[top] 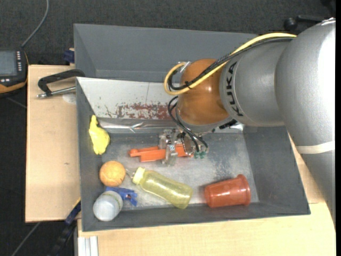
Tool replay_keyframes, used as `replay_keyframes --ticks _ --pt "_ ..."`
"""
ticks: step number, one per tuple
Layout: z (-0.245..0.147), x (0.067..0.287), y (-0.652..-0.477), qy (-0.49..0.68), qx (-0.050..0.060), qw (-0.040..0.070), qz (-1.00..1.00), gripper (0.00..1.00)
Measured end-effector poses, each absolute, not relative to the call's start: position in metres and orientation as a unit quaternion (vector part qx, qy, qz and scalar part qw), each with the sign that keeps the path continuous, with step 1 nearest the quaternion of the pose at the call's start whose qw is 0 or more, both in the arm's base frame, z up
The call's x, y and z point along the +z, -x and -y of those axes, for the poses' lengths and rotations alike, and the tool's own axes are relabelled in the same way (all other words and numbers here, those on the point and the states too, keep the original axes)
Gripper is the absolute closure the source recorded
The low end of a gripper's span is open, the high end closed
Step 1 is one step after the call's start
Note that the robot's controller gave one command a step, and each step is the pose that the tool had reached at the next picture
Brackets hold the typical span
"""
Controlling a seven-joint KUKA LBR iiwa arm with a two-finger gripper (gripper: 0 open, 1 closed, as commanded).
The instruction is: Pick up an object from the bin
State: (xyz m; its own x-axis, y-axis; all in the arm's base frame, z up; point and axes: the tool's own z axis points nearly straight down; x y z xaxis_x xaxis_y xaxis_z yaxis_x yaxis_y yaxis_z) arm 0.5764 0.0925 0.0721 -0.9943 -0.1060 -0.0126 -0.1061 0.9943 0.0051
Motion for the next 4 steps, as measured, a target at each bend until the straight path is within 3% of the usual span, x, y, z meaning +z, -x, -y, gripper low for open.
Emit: replay_keyframes --ticks 1,4 --pt "-0.094 0.078 -0.578 0.06 0.003 0.008 -0.998 1.0" --pt "-0.1 0.141 -0.575 0.068 0.004 0.012 -0.998 1.0"
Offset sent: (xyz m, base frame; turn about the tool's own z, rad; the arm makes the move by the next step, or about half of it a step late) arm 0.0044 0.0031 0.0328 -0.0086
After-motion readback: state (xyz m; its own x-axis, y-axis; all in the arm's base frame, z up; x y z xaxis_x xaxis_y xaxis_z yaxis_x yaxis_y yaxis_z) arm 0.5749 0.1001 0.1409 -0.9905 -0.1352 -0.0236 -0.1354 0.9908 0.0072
